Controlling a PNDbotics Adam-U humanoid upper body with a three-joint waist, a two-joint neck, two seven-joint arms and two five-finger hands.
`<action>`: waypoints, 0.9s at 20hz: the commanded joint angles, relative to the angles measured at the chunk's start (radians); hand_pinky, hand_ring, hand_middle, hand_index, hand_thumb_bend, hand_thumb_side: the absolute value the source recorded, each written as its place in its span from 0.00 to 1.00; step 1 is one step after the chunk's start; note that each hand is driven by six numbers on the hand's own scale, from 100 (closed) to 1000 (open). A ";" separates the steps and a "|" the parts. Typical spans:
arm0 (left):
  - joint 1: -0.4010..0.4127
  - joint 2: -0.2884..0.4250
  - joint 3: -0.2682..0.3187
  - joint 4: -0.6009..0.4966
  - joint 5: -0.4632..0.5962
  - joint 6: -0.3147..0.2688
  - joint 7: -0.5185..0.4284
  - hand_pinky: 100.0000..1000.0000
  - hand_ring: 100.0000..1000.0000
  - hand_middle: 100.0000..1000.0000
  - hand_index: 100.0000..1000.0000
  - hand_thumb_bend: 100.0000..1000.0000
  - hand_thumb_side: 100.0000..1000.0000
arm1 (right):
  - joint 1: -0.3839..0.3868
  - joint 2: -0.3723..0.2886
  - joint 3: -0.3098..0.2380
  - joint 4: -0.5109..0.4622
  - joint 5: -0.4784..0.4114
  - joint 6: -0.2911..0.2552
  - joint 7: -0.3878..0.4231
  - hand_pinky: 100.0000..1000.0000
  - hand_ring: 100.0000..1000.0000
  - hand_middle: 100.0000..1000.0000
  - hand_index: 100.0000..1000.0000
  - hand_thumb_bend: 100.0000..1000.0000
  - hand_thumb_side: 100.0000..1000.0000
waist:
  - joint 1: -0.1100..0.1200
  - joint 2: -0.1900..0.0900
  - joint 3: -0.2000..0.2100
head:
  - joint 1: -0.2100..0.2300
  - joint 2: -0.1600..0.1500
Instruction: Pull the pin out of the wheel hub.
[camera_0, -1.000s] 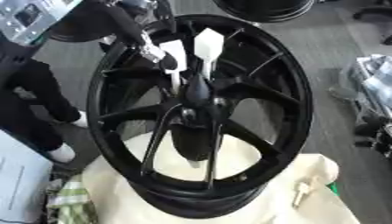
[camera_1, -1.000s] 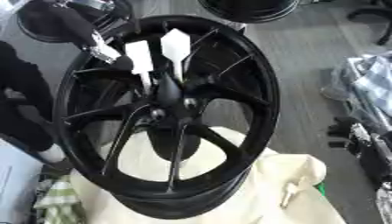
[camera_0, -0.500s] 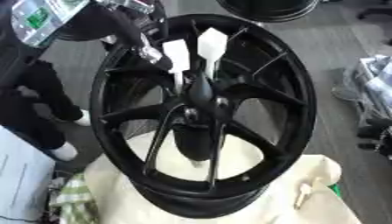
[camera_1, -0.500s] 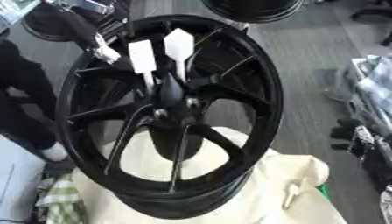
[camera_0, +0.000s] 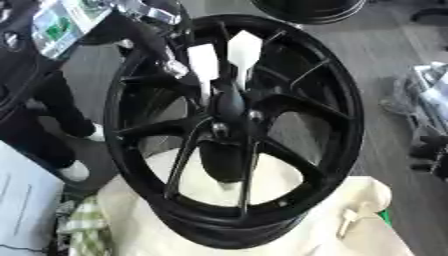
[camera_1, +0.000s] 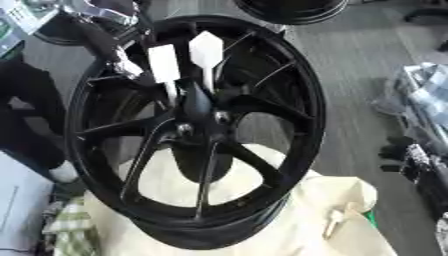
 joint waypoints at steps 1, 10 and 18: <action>-0.015 0.004 0.008 -0.002 0.000 -0.019 -0.010 0.92 0.84 0.75 0.80 0.45 0.84 | -0.004 -0.013 -0.006 -0.005 0.006 -0.002 0.004 0.63 0.72 0.62 0.77 0.00 0.83 | -0.003 -0.013 -0.001 | 0.002 -0.002; -0.015 -0.007 0.000 -0.012 0.042 0.000 -0.010 0.90 0.79 0.68 0.77 0.37 0.82 | -0.006 -0.013 -0.004 -0.001 0.013 0.002 0.005 0.63 0.72 0.62 0.77 0.00 0.83 | -0.002 -0.012 -0.001 | 0.005 -0.002; -0.017 -0.014 -0.007 -0.023 0.048 0.035 -0.010 0.87 0.74 0.59 0.71 0.31 0.54 | -0.006 -0.012 -0.005 0.001 0.014 0.004 0.005 0.63 0.72 0.62 0.77 0.00 0.83 | 0.000 -0.012 -0.001 | 0.008 -0.002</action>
